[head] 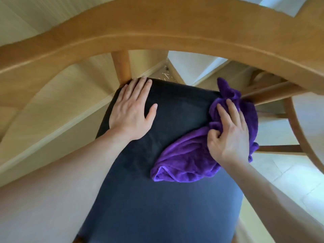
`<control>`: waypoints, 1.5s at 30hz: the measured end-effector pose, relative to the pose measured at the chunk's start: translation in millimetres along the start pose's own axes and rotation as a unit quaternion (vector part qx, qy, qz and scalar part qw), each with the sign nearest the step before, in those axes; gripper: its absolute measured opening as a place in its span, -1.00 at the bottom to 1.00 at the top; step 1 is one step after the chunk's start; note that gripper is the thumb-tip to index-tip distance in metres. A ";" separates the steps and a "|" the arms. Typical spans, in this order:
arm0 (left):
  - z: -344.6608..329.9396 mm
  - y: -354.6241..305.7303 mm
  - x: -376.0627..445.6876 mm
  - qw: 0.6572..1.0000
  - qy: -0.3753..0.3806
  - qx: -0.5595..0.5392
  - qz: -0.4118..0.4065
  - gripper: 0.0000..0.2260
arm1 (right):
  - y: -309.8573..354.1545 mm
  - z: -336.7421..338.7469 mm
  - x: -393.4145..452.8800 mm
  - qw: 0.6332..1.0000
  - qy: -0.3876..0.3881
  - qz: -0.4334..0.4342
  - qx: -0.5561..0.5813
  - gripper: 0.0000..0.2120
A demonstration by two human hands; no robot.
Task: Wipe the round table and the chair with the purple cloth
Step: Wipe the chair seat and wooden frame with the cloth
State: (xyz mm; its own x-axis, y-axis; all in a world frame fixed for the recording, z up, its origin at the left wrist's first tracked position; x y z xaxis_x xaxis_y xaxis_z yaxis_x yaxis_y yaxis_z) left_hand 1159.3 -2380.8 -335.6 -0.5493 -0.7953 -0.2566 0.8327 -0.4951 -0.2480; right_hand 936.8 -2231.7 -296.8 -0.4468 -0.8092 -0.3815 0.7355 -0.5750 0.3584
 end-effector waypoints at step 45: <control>-3.0 -0.5 -0.2 1.000 -0.020 -0.008 -0.009 -0.35 | 68.6 8.1 -10.7 0.958 -0.138 0.125 0.217 -0.61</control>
State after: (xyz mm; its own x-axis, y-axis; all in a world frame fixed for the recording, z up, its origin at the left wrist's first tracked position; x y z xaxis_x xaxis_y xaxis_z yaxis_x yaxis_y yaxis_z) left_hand 1158.8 -2379.4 -338.2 -0.5602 -0.8002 -0.2142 0.8216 -0.5036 -0.2671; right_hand 987.9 -2263.4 -261.3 -0.4469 -0.8944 -0.0189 0.5832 -0.3073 0.7519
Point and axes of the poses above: each hand's wrist, its own x-axis towards the middle knuckle, its own z-axis out of the back of the hand, y = z × x, the point moved 9 cm from there along x, towards the middle knuckle, and after that the axes turned 10 degrees about y, right-handed, at the moved point
